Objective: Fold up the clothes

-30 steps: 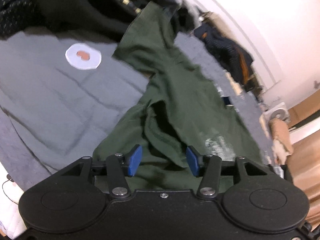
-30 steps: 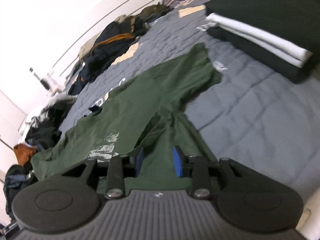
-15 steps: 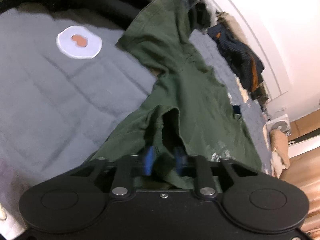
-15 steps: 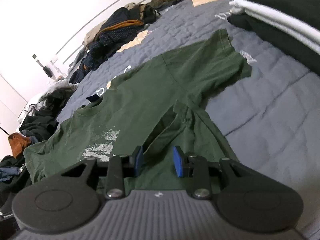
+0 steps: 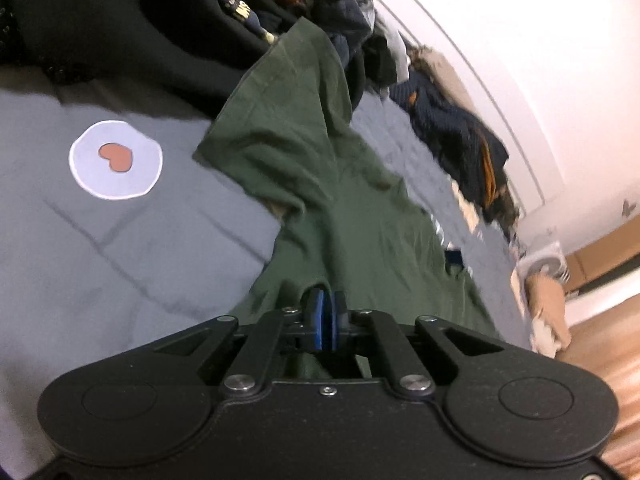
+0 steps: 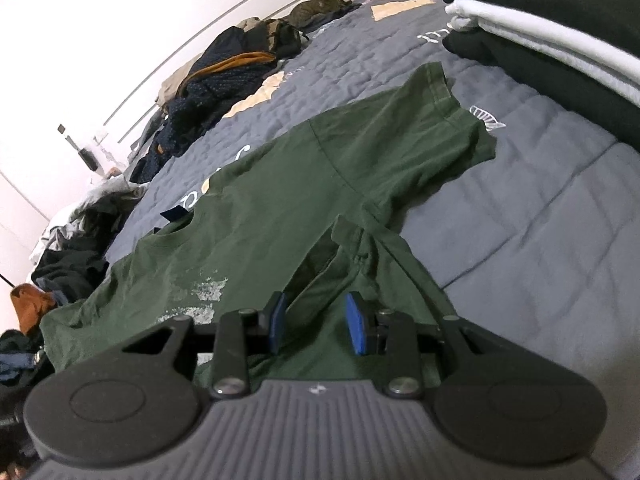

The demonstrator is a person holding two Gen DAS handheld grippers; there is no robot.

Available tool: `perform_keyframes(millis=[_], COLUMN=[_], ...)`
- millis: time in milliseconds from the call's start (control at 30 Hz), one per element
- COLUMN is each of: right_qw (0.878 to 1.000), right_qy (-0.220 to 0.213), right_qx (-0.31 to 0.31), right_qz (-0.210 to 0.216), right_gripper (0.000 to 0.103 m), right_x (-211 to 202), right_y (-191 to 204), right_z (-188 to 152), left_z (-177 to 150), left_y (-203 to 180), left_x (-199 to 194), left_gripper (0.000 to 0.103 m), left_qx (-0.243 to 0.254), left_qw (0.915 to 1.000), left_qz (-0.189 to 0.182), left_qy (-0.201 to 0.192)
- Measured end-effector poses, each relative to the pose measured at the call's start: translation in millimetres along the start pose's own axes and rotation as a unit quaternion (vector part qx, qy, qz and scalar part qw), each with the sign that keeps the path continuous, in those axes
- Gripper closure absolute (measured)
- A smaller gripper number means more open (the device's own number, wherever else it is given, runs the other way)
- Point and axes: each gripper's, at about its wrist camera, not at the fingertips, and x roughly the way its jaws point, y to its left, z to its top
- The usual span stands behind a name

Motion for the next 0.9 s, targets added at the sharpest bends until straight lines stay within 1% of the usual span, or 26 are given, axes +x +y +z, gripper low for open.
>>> perform_keyframes(millis=[67,100,133,167,233,300,467,500,533,567,600,633,767,833,900], right_qw=[1.0,1.0,1.0,1.0,1.0,1.0,1.0,1.0,1.0,1.0,1.0,1.0,1.0,1.0,1.0], right_qy=[0.002,0.003,0.003,0.002,0.001,0.001,0.006,0.008,0.009,0.009,0.01,0.01,0.009,0.009,0.01], right_qx=[0.0,0.0,-0.001,-0.005,-0.011,-0.015,-0.01,-0.009,-0.008,-0.007,-0.006,-0.006,-0.005,-0.005,-0.005], right_qz=[0.004,0.006,0.008,0.011,0.014,0.017,0.022,0.022,0.022,0.022,0.023,0.025,0.028,0.029,0.027], right_gripper=[0.071,0.071,0.071,0.071,0.071,0.071,0.071,0.071,0.071,0.071,0.07,0.07,0.07,0.07,0.07], right_x=[0.3,0.4,0.3,-0.1,-0.7,-1.1,0.4,1.0,1.5,1.9,2.2,2.2,2.8,3.2,3.7], right_y=[2.1,3.1,4.4,6.5,10.8,14.1,17.0,17.8,18.6,19.4,20.4,21.7,26.7,27.5,26.9], right_z=[-0.3,-0.4,-0.5,-0.6,-1.1,-1.4,-2.9,-3.3,-3.7,-4.1,-4.6,-5.2,-8.0,-8.5,-8.6], left_z=[-3.7,-5.2,-6.2,-7.3,-10.3,-13.1,-22.3,-24.1,-25.3,-25.6,-25.9,-26.1,-16.3,-11.6,-10.3], left_y=[-0.1,-0.6,-2.0,-4.4,-8.2,-8.7,-6.7,-6.0,-5.1,-5.8,-6.6,-7.5,-8.4,-8.0,-6.8], left_x=[-5.8,-7.2,-7.9,-8.1,-8.6,-8.3,1.9,6.4,10.4,13.1,15.6,18.1,26.4,29.5,31.1], left_gripper=[0.086,0.074,0.064,0.063,0.063,0.063,0.063,0.064,0.07,0.076,0.085,0.087,0.091,0.091,0.091], left_qx=[0.006,0.009,0.016,0.027,0.045,0.052,0.038,0.033,0.028,0.027,0.028,0.028,0.0,-0.02,-0.043], left_qw=[0.9999,0.9999,0.9997,0.9993,0.9984,0.9975,0.9964,0.996,0.9958,0.9961,0.9964,0.9967,0.9986,0.9981,0.9964], left_qz=[0.007,0.009,0.013,0.02,0.029,0.038,0.016,0.013,0.01,0.007,0.004,0.002,-0.029,-0.054,-0.073], left_qy=[0.005,0.009,0.012,0.014,0.019,0.029,0.074,0.082,0.087,0.084,0.08,0.076,0.043,0.021,0.007])
